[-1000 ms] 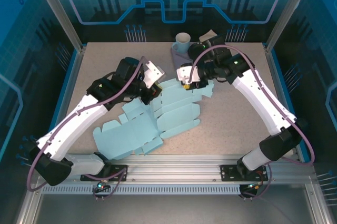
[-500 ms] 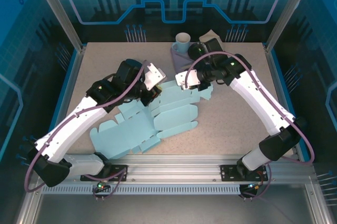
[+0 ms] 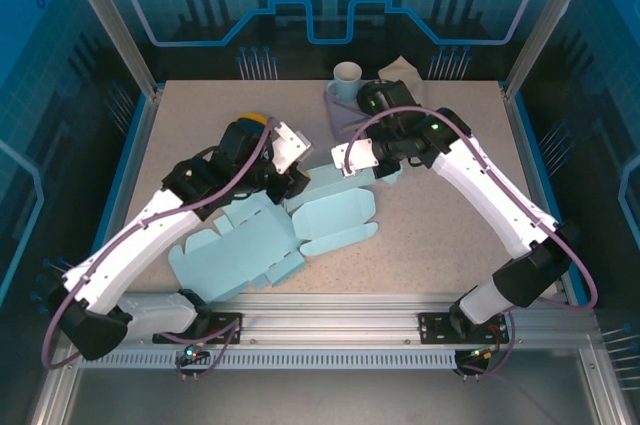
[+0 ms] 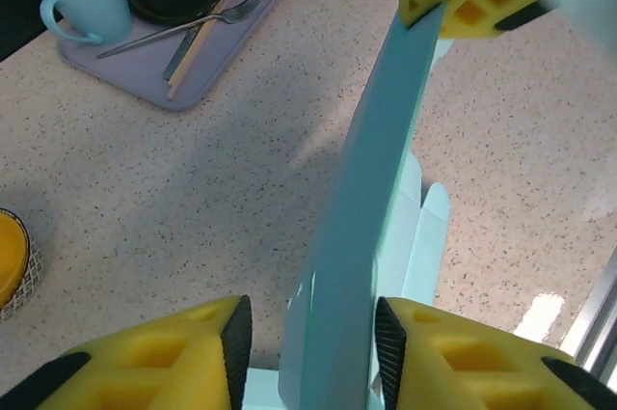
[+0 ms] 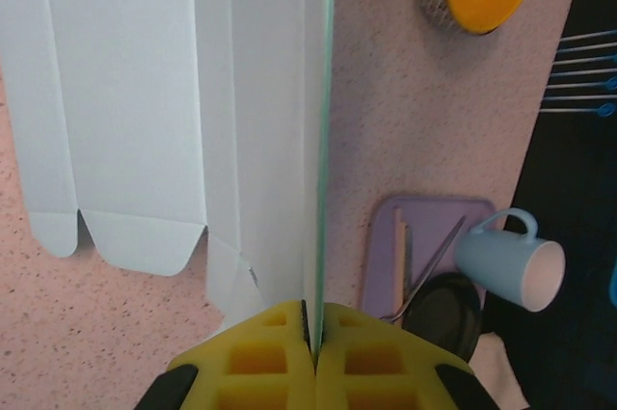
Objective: Fold the paper box
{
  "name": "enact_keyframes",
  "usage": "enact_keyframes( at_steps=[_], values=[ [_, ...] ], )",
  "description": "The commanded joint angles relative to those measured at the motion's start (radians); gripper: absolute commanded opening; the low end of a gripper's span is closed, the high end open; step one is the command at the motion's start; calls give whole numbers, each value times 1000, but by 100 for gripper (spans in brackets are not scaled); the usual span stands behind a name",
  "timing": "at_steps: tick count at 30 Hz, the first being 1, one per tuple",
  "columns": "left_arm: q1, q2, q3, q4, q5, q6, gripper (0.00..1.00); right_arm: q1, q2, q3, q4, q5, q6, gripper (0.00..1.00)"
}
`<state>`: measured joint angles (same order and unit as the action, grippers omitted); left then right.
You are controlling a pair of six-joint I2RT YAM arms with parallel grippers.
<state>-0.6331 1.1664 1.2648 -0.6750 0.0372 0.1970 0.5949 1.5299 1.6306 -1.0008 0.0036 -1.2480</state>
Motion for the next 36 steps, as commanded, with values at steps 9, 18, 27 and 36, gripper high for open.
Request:
enact_keyframes(
  at_steps=[9,18,27,36],
  values=[
    [50,-110,-38,23,-92,-338,47,-52,-89,-135,64,28,68,0],
    [115,15,-23,61,1,-378,47,-63,-115,-150,51,-62,59,0],
    [109,81,-24,113,131,-407,47,-82,-129,-167,76,-103,70,0],
    [39,107,-67,174,227,-406,46,-93,-102,-151,85,-99,92,0]
  ],
)
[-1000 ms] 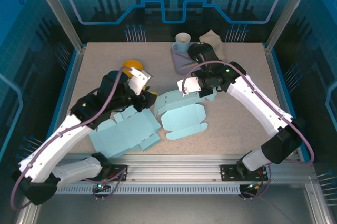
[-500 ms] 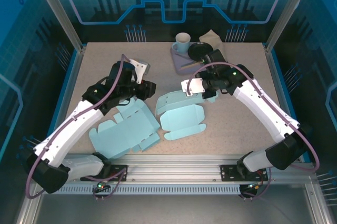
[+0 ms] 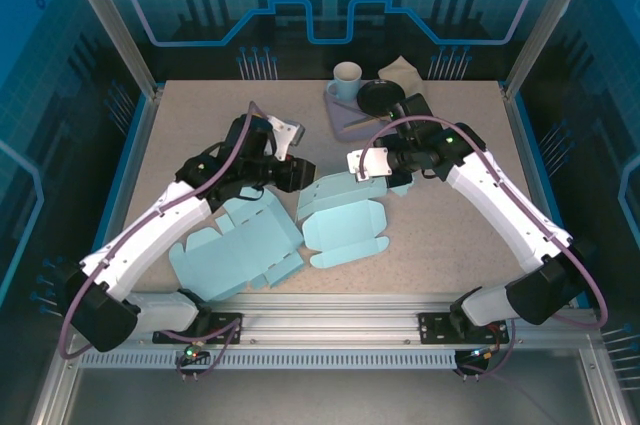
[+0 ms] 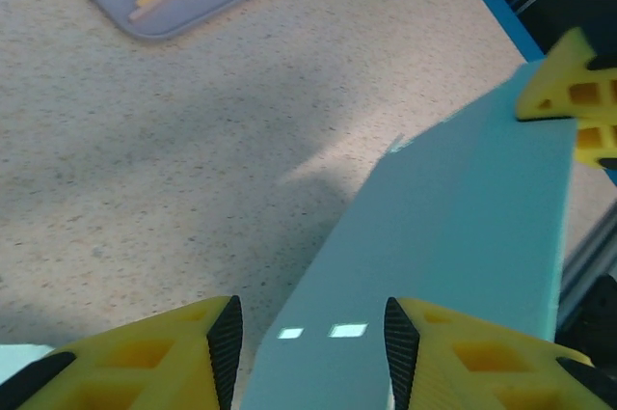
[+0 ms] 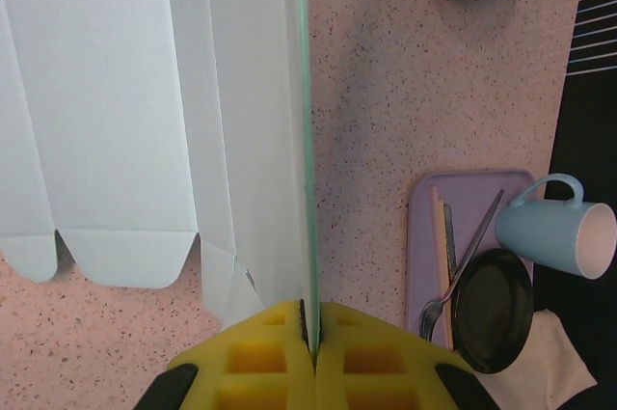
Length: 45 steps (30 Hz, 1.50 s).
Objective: Fold the paper box
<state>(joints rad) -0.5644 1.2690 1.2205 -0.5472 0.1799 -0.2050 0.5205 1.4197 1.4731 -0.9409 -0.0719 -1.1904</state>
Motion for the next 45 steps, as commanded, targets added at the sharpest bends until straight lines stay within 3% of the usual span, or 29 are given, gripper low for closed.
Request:
enact_keyframes(
  at_steps=[1,15,29,34,40,45],
  values=[
    [-40,6,-29,54,87,-3,46,-19,11,12,25,-23,39,0],
    [-72,-12,-49,-8,25,74,46,-75,18,57,5,-82,71,0],
    [-74,-107,-82,14,198,114,47,-92,9,65,4,-83,104,0],
    [-80,-67,-50,9,209,110,47,-87,-4,62,4,-112,120,0],
    [-85,-62,-12,9,117,88,44,-86,-35,28,19,-98,121,0],
    [-85,-58,-13,102,180,38,46,-61,-33,27,27,-123,156,0]
  ],
)
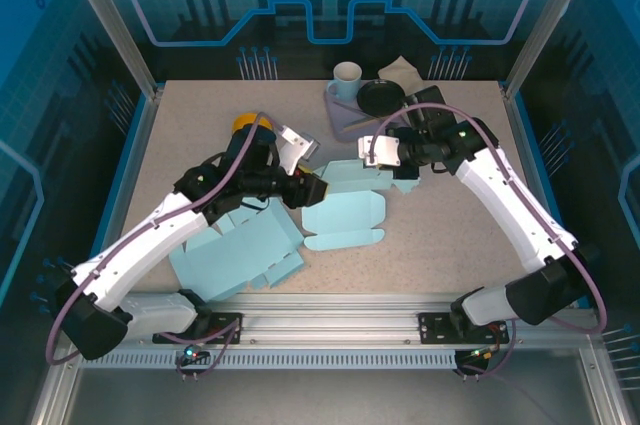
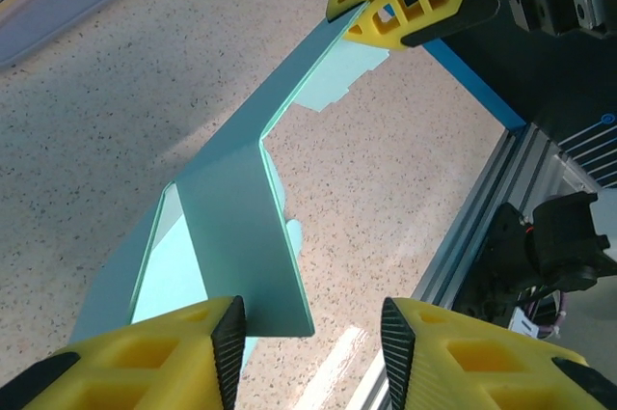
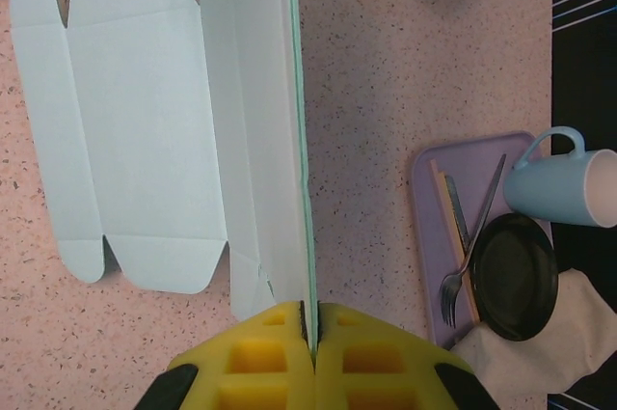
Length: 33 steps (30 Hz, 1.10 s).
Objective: Fold the paper box
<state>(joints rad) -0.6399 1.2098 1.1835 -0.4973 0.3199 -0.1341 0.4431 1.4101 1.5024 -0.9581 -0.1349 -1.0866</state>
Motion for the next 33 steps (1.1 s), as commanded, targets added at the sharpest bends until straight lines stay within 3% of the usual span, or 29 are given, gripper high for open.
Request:
enact_keyframes(
  at_steps=[1,13,17,24,30,33],
  values=[
    [-11,8,24,67,50,-43,46,23,-19,-5,45,-56,57,0],
    [-47,111,54,140,84,-72,45,55,-9,-65,86,-77,109,0],
    [-50,132,58,145,42,-78,44,54,-15,-94,106,-82,118,0],
    [-46,85,21,129,-186,-87,45,45,-22,-140,123,-81,123,0],
    [-29,-20,71,-22,-160,15,49,8,-11,-184,160,-29,104,0],
    [25,-104,31,-86,-152,28,49,-7,-5,-179,171,-20,104,0]
  ],
)
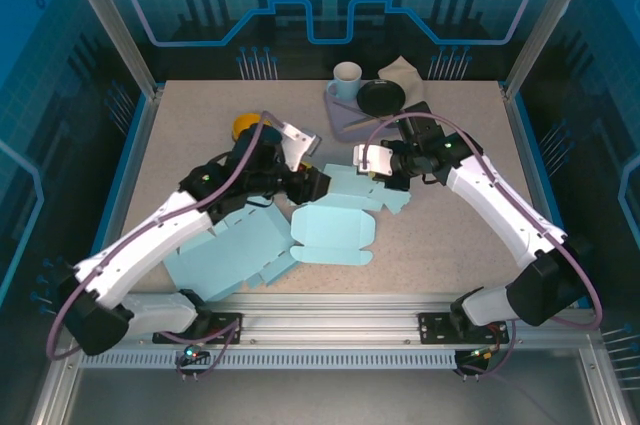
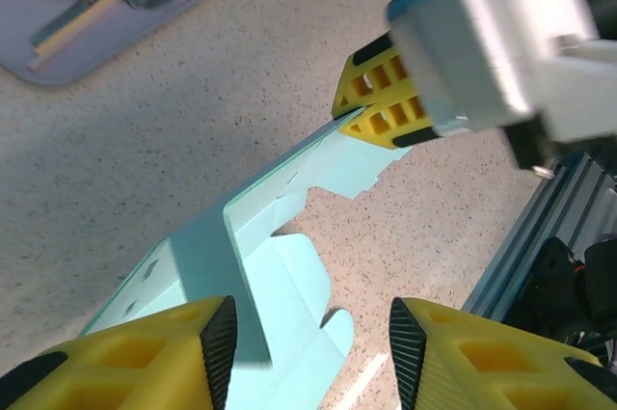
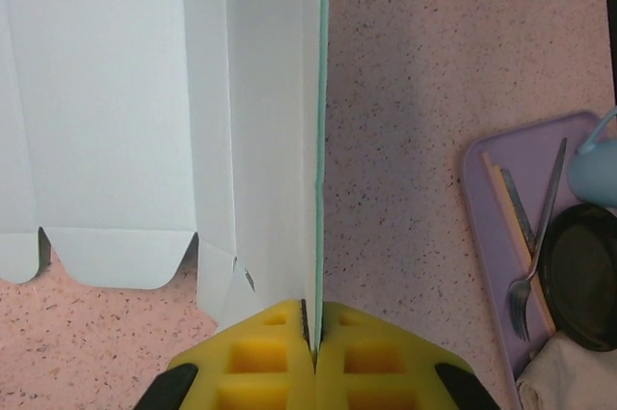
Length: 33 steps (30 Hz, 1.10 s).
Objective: Fold the paper box
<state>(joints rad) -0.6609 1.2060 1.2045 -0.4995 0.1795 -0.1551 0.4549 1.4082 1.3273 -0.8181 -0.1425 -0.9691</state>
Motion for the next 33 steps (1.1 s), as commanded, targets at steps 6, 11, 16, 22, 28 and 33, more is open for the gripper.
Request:
enact_keyframes(
  at_steps=[6,11,16,22,28,33],
  values=[
    [160,-228,-203,-49,-7,-43,49,-18,24,19,29,51,-47,0],
    [172,-177,-332,30,-109,-221,43,-30,49,51,10,37,-28,0],
    [197,-120,-376,72,-187,-318,42,-69,53,75,-15,-26,9,0],
    [290,-76,-442,217,-31,-316,45,-106,31,55,-5,-115,8,0],
    [291,20,-476,407,113,-234,45,-158,21,59,-17,-264,20,0],
    [290,52,-468,459,217,-221,45,-188,-11,44,-15,-358,9,0]
  ],
)
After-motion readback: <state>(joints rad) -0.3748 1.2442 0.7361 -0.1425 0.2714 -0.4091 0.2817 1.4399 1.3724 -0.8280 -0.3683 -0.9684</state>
